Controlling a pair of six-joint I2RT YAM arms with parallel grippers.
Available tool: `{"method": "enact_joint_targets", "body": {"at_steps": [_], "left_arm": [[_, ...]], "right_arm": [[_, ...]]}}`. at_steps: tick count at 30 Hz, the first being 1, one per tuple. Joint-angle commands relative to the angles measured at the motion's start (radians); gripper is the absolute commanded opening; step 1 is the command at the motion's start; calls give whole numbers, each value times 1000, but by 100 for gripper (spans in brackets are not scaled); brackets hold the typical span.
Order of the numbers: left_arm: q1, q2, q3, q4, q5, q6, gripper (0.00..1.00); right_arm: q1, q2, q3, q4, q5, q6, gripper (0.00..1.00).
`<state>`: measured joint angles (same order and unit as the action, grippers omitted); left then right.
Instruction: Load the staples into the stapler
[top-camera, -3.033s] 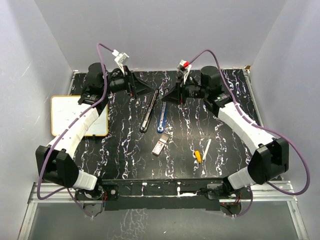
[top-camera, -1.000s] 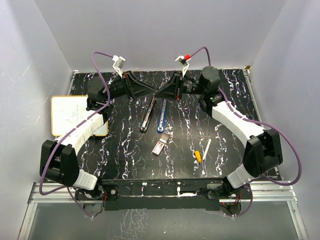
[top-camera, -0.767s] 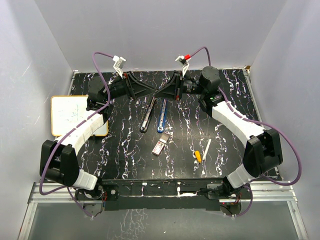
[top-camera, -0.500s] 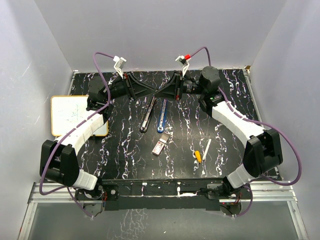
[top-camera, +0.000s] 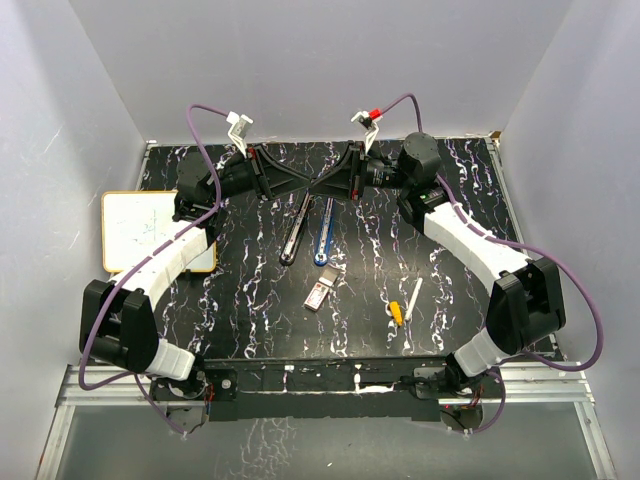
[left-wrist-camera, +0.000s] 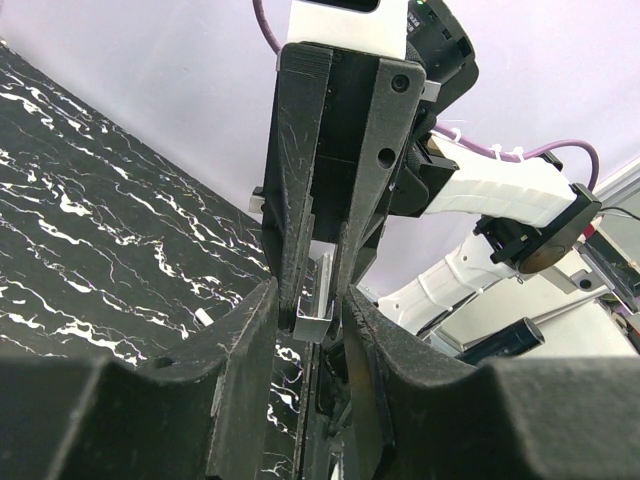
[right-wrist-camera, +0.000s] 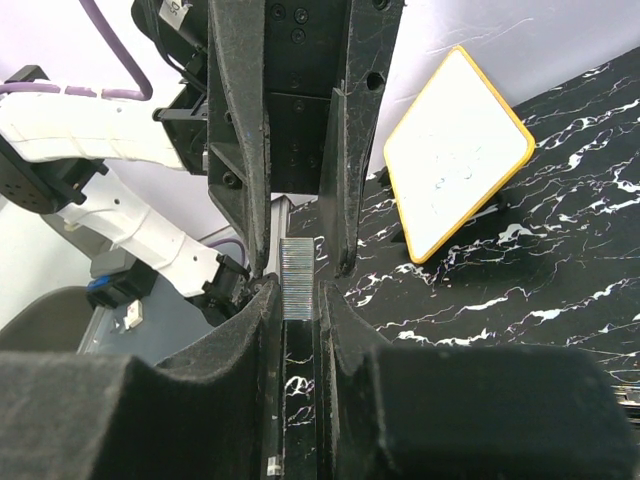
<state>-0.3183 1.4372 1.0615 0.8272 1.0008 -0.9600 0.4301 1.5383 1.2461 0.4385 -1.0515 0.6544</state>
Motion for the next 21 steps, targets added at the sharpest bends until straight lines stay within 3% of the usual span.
{"method": "enact_joint_targets", "body": {"at_steps": [1, 21], "left_arm": [[-6, -14, 6, 24, 2, 13, 31], [-7, -13, 2, 16, -4, 26, 28]], "right_arm": [[2, -16, -6, 23, 16, -29, 14], [1, -27, -18, 20, 13, -39, 15]]}}
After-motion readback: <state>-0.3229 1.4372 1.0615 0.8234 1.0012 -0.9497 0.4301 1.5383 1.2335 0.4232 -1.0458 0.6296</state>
